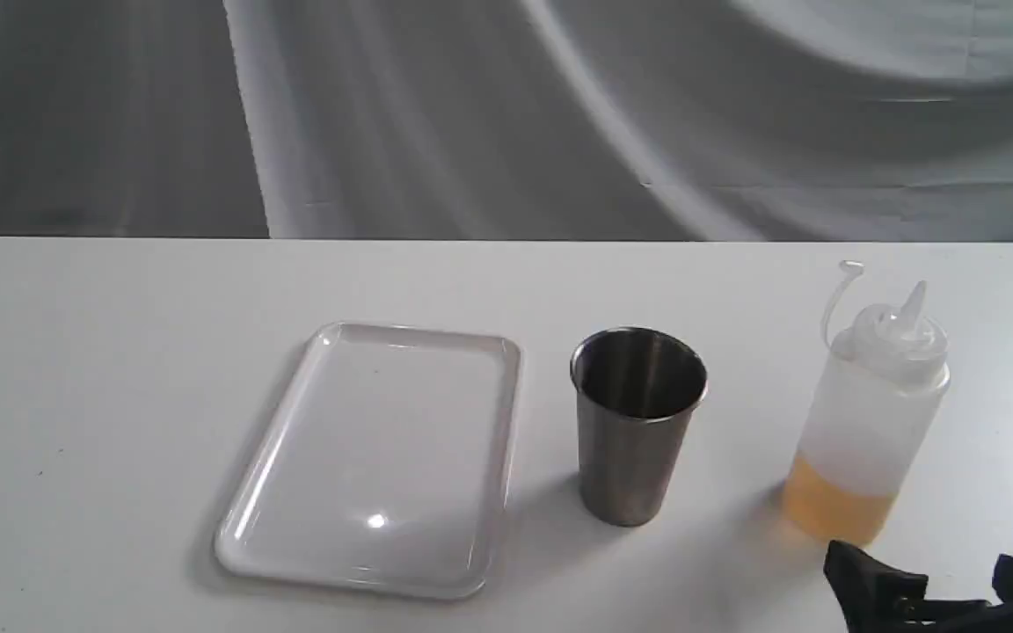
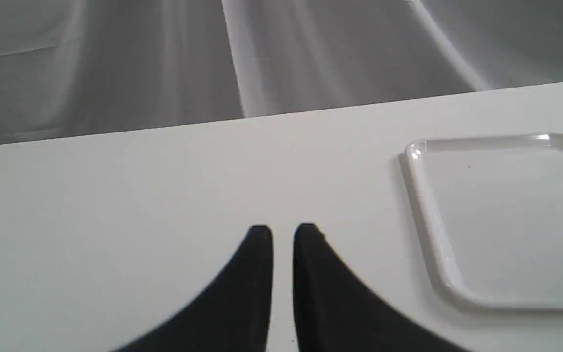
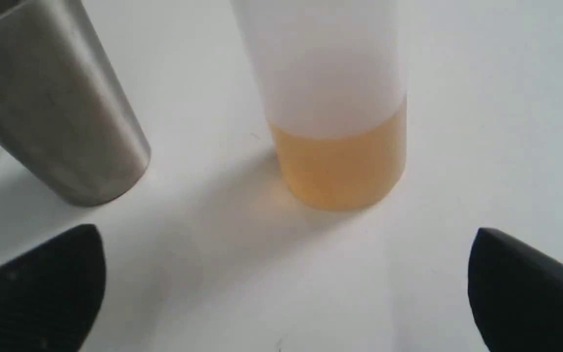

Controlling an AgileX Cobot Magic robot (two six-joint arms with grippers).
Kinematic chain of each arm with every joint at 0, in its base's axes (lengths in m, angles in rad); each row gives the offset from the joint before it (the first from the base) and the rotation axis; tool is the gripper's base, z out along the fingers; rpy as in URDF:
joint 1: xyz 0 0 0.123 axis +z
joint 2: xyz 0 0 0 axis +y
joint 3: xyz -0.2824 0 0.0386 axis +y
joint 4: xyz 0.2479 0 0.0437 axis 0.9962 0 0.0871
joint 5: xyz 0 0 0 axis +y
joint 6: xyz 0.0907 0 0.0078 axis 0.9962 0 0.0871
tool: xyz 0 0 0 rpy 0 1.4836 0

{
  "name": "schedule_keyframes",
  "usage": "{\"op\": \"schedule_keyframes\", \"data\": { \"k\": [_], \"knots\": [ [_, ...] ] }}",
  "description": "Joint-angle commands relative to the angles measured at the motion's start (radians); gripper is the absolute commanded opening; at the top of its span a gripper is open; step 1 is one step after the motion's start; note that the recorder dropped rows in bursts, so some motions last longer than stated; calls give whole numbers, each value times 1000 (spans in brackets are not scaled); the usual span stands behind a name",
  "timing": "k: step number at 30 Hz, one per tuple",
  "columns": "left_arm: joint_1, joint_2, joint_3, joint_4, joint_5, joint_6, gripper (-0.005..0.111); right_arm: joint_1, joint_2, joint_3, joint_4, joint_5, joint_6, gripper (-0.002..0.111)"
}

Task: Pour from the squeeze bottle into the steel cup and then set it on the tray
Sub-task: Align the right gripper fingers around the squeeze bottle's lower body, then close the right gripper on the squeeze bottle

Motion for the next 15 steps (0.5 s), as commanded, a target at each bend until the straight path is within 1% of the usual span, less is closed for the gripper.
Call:
{"op": "schedule_keyframes", "data": {
  "k": [1, 5, 8, 15],
  "knots": [
    [-1, -5, 4, 2, -7, -2, 8, 3, 0, 6, -3, -40, 1, 105],
    [-1, -5, 4, 2, -7, -2, 8, 3, 0, 4, 1, -43, -44, 105],
    [-1, -5, 4, 2, -7, -2, 8, 3, 0, -28, 5, -32, -59, 105],
    [-1, -5, 4, 2, -7, -2, 8, 3, 0, -76, 17, 14, -64, 105]
  ]
}}
